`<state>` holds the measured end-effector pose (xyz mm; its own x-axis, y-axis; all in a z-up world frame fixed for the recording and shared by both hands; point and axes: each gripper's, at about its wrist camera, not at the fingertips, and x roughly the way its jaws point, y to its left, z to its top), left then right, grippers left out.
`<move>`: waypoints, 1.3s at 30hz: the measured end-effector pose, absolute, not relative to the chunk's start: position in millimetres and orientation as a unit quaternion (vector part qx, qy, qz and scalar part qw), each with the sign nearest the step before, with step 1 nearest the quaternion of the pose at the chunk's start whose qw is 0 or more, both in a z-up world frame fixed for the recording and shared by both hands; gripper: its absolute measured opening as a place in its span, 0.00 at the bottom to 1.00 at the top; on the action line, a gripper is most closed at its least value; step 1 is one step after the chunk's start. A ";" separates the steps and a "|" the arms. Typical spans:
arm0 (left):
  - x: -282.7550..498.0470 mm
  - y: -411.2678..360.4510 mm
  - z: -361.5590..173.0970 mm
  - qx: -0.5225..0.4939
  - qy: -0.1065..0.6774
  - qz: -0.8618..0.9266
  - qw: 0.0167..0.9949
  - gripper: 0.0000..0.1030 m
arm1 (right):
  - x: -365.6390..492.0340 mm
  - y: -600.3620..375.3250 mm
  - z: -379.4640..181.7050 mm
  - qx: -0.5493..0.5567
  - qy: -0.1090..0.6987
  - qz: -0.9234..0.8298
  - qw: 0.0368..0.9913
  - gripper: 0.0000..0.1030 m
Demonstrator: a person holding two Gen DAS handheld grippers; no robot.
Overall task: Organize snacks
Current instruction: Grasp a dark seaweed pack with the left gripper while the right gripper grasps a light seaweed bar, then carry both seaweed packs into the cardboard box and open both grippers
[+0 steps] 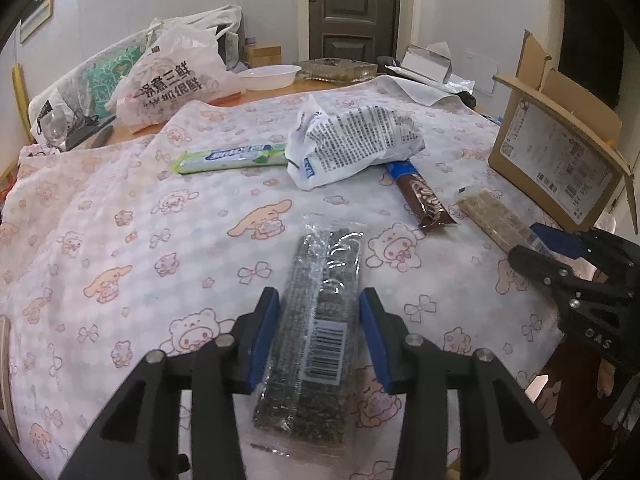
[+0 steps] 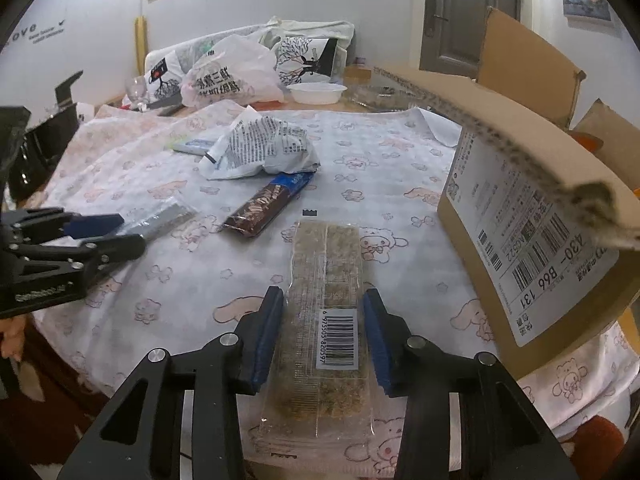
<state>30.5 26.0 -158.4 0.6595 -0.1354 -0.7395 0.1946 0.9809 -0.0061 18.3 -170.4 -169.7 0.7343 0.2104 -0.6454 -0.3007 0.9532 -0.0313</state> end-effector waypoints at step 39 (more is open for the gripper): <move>67.8 -202.1 38.0 0.019 0.296 -0.304 0.905 0.37 | 41.1 -347.8 -31.3 -0.011 0.282 0.136 0.950 0.35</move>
<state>67.8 -202.1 38.0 0.6398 -0.5396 -0.5472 0.5618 0.8143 -0.1461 41.1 -347.8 -31.3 0.8036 0.2514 -0.5394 -0.2643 0.9629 0.0550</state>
